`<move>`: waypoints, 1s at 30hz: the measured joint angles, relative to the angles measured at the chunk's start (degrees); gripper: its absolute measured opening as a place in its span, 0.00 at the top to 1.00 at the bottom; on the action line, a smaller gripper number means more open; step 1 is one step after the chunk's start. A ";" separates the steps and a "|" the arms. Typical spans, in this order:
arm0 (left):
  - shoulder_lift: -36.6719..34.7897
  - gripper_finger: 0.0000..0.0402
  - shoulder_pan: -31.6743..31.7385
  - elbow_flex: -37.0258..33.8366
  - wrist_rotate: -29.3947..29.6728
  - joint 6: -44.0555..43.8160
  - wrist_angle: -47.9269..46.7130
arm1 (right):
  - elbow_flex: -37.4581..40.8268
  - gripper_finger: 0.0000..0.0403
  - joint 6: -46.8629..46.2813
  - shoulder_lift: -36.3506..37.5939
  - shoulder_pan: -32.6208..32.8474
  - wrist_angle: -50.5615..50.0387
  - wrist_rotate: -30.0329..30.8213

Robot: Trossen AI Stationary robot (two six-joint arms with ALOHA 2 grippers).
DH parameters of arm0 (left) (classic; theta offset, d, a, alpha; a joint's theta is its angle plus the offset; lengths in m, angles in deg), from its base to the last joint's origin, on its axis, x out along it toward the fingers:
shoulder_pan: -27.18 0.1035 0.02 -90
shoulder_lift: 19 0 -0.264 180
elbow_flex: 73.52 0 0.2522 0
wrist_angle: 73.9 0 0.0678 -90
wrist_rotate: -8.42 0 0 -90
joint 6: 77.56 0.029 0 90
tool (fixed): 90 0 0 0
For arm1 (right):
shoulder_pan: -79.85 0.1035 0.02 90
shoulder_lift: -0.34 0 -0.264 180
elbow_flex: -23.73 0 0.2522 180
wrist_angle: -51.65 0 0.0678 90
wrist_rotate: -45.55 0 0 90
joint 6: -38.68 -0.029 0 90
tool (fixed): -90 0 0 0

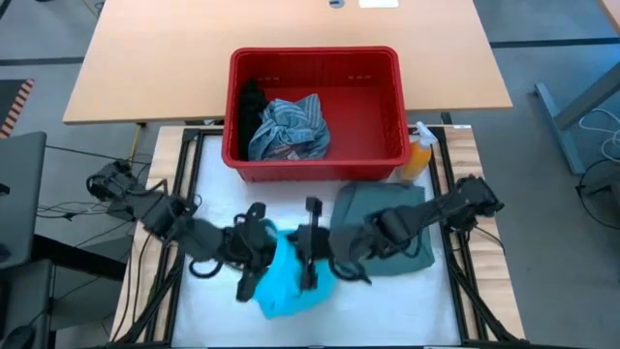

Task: Fold Laundry from Bin
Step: Fold the sky blue shorts

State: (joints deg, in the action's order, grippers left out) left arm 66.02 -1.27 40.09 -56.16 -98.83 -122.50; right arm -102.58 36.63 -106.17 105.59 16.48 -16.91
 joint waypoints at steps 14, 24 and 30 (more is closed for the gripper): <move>-12.73 1.00 -1.94 0.13 3.53 -6.74 -20.25 | -8.07 0.96 1.90 -13.66 -11.48 27.94 -15.64; -18.99 1.00 -1.73 0.07 6.45 -9.42 -25.61 | -16.59 0.96 -2.19 -22.98 -17.30 40.17 -24.03; -10.60 1.00 -0.34 0.22 4.85 -6.25 -22.92 | -16.57 0.96 2.26 -17.16 -14.98 15.02 -24.45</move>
State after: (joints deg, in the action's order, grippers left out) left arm 55.43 -1.61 40.31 -51.31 -105.08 -145.42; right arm -119.15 38.89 -123.33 90.61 31.50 -41.36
